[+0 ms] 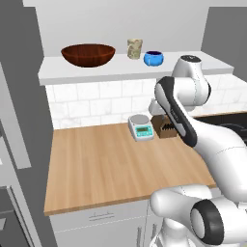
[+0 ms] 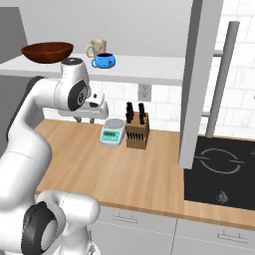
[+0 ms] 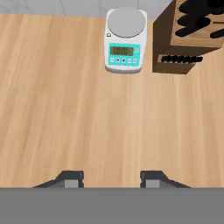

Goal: Gather all objects into one cabinet and sort the glasses and bowls to opposite sides.

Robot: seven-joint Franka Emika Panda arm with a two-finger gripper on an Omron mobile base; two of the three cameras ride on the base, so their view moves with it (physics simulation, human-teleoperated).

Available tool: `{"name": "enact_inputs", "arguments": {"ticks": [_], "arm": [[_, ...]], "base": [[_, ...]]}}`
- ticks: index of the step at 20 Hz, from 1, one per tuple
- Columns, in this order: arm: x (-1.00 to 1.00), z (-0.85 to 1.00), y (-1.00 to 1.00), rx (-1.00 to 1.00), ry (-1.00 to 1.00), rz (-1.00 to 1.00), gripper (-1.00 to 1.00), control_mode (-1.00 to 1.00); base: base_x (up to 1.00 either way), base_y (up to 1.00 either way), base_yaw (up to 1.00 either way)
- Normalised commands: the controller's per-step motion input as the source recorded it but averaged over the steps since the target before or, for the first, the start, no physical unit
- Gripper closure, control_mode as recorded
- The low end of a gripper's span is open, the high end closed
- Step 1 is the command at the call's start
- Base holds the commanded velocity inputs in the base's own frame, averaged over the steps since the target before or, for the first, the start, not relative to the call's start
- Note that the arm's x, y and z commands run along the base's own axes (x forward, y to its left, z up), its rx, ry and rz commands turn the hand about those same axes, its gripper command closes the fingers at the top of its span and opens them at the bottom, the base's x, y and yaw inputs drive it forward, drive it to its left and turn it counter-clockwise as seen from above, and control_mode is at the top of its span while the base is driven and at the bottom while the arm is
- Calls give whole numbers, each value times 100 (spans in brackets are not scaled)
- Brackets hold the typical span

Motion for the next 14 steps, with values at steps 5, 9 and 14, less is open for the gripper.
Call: {"name": "enact_inputs", "arguments": {"ticks": [5,9,14], "arm": [[0,0,-6,0,0,0,-100,-100],[-3,-27,-3,3,-12,0,-100,-100],[-51,-8,-1,-1,-17,0,-100,-100]], "base": [[0,0,0],[0,0,0],[0,0,0]]}}
